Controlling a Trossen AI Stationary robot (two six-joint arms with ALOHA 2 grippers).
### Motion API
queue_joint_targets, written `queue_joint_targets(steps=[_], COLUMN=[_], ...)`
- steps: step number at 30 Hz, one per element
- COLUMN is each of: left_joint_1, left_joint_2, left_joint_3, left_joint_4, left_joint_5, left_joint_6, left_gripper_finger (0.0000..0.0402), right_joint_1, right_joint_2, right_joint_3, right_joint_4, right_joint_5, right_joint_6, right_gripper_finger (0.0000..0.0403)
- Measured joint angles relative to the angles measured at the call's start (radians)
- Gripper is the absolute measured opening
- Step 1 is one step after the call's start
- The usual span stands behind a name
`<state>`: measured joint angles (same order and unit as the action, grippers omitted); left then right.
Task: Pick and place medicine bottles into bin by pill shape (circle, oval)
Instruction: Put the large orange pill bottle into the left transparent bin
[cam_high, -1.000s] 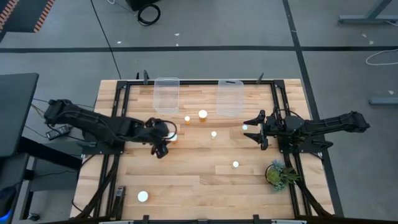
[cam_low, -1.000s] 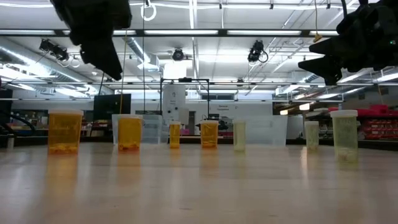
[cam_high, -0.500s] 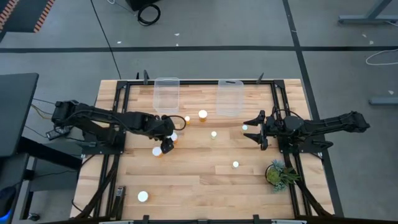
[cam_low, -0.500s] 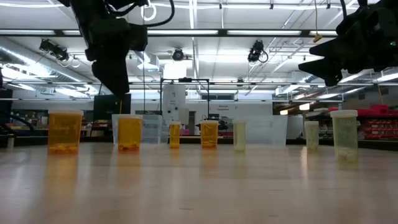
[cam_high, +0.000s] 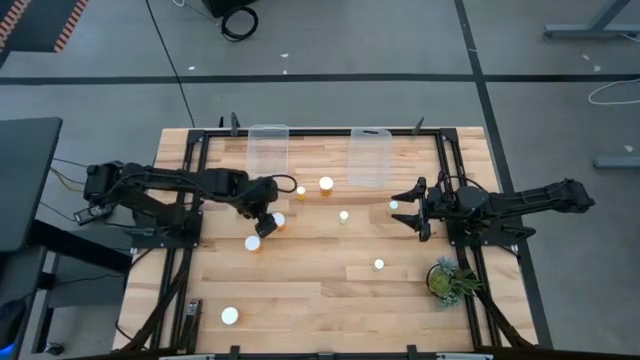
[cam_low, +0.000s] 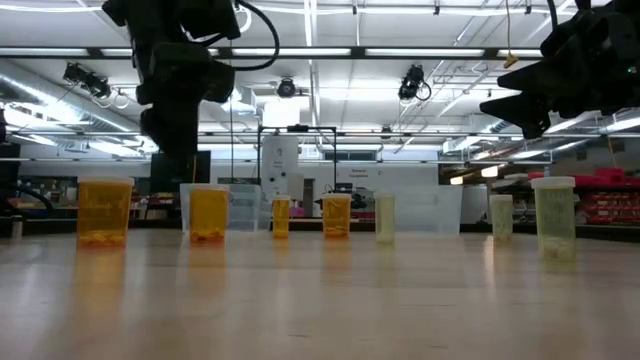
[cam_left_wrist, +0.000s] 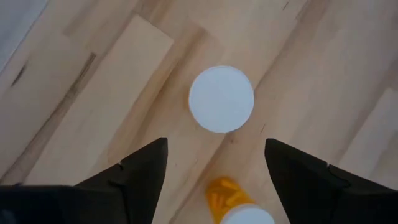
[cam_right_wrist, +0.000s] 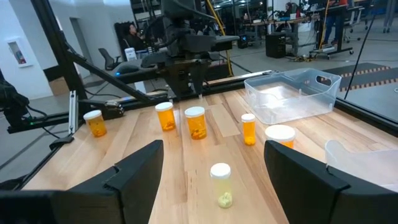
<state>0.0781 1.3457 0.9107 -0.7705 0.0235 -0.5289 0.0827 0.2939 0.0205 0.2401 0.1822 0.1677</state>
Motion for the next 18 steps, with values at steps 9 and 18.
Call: queue_joint_targets(steps=[9,18], left_joint_1=[0.0,-0.003], left_joint_2=[0.124,0.326], left_joint_3=[0.016,0.205], left_joint_4=[-0.041,-0.197], left_joint_5=[0.029,0.019], left_joint_6=[0.011,0.09], left_gripper_finger=[0.0275,0.0275], right_joint_1=[0.0,0.0], right_joint_2=[0.0,0.0], right_joint_3=[0.0,0.0], right_joint_4=[-0.008,-0.009], right_joint_5=[0.0,0.0], right_joint_6=[0.0,0.0], right_gripper_finger=[0.0284,0.0284])
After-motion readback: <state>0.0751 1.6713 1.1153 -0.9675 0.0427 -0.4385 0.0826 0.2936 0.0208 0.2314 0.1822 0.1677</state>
